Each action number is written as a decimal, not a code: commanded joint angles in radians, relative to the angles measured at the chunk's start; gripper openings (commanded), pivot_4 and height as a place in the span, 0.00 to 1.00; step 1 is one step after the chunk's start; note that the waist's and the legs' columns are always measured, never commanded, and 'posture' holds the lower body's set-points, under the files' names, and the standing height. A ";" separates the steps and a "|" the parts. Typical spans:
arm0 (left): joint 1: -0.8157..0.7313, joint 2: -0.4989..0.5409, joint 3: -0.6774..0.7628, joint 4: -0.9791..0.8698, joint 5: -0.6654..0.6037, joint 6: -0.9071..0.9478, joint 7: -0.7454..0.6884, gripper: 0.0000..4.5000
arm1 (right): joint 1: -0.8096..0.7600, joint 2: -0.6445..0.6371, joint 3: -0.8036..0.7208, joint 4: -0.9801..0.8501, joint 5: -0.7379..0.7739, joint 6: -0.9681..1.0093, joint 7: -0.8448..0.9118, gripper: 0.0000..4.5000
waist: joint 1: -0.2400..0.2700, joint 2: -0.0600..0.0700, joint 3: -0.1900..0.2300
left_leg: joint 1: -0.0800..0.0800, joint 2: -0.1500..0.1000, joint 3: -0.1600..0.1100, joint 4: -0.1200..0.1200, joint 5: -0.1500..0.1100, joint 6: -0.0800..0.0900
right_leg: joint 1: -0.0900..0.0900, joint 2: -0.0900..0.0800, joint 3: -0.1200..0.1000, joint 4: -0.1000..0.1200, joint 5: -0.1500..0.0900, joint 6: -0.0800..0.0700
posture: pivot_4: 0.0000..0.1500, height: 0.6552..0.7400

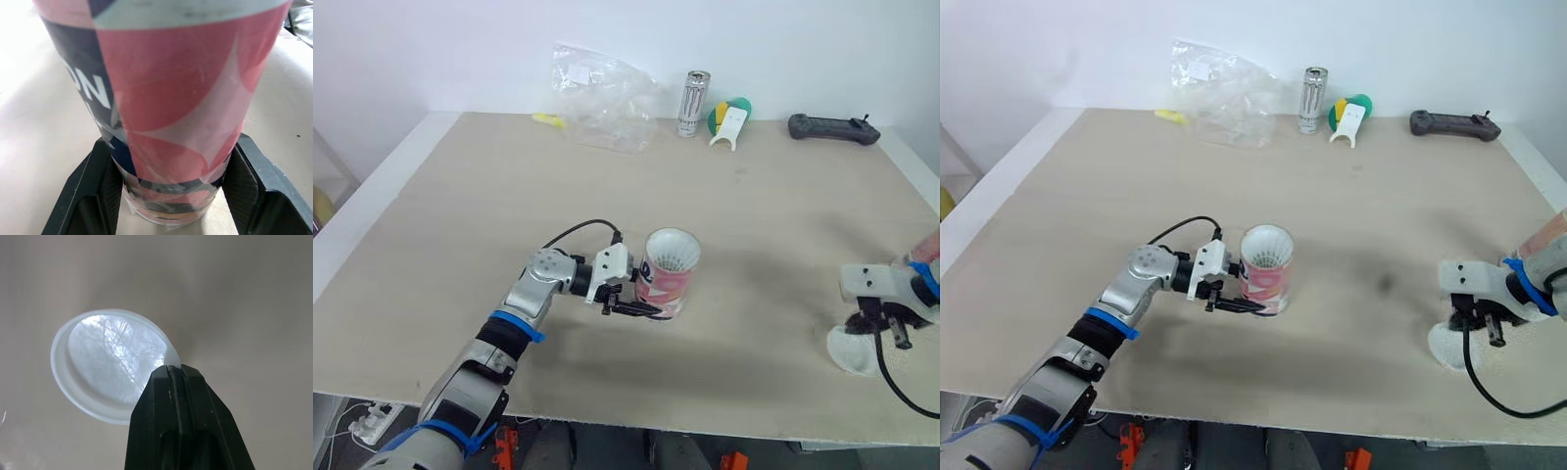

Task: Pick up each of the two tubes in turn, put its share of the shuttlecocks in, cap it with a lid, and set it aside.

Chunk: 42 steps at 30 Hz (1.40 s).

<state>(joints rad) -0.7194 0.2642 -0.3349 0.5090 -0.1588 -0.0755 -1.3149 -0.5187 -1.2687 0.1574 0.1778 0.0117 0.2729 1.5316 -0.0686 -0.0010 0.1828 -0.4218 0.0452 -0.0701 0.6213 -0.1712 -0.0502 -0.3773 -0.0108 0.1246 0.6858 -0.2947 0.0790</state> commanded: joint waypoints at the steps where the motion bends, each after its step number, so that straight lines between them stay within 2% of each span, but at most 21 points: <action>1: 0.022 0.020 -0.042 0.042 0.055 0.015 -0.025 0.56 | -0.148 0.083 -0.073 -0.238 0.177 0.174 0.007 0.01 | -0.007 0.001 -0.001 | 0.000 0.000 0.000 0.000 0.000 0.000 | 0.000 0.000 0.000 0.000 0.000 0.000 | 1.00 1.00; 4: 0.013 0.018 -0.040 0.060 0.059 0.010 -0.022 0.56 | -0.294 0.177 -0.056 -0.372 0.261 0.300 -0.024 0.01 | -0.007 0.001 0.000 | 0.001 0.000 -0.001 0.000 0.000 0.000 | 0.002 0.001 -0.001 0.000 0.000 0.000 | 1.00 1.00; 7: -0.004 0.023 -0.048 0.082 0.066 0.007 -0.038 0.56 | -0.460 0.250 0.015 -0.420 0.260 0.301 -0.005 0.01 | -0.006 0.000 0.000 | -0.001 0.000 -0.002 -0.001 0.000 0.000 | 0.002 0.000 -0.002 -0.003 0.000 0.000 | 1.00 1.00; 15: -0.033 0.033 -0.055 0.116 0.072 -0.006 -0.069 0.56 | -0.746 0.365 0.187 -0.253 0.149 0.119 0.081 0.01 | -0.006 -0.001 0.000 | -0.001 0.001 -0.002 -0.003 0.000 -0.001 | 0.000 0.000 -0.003 -0.004 -0.001 -0.001 | 1.00 1.00; 23: -0.018 0.051 -0.061 0.103 0.078 -0.010 -0.081 0.56 | -0.806 0.363 0.317 -0.191 0.099 -0.034 0.083 0.01 | -0.007 -0.002 0.000 | -0.001 0.001 -0.002 -0.004 0.000 -0.001 | -0.001 0.001 -0.003 -0.003 -0.001 -0.002 | 1.00 1.00; 35: -0.017 0.058 -0.064 0.113 0.083 -0.016 -0.081 0.56 | -0.847 0.389 0.302 -0.270 0.218 0.047 0.083 0.01 | -0.010 -0.002 0.000 | -0.001 0.003 -0.002 -0.004 0.000 0.000 | -0.001 0.002 -0.003 -0.003 -0.001 -0.003 | 1.00 1.00; 42: -0.025 0.056 -0.066 0.124 0.087 -0.023 -0.081 0.56 | -0.842 0.376 0.328 -0.260 0.174 0.009 0.083 0.01 | -0.010 -0.002 0.000 | -0.001 0.003 -0.002 -0.004 0.000 0.000 | -0.001 0.003 -0.003 -0.003 -0.001 -0.003 | 1.00 1.00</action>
<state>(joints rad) -0.7760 0.2869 -0.3534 0.5761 -0.1558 -0.1116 -1.3844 -1.3438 -0.8786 0.5023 -0.0789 0.1999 0.3007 1.5725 -0.0787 -0.0027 0.1826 -0.4225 0.0484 -0.0723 0.6171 -0.1715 -0.0506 -0.3787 -0.0077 0.1217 0.6832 -0.2956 0.0756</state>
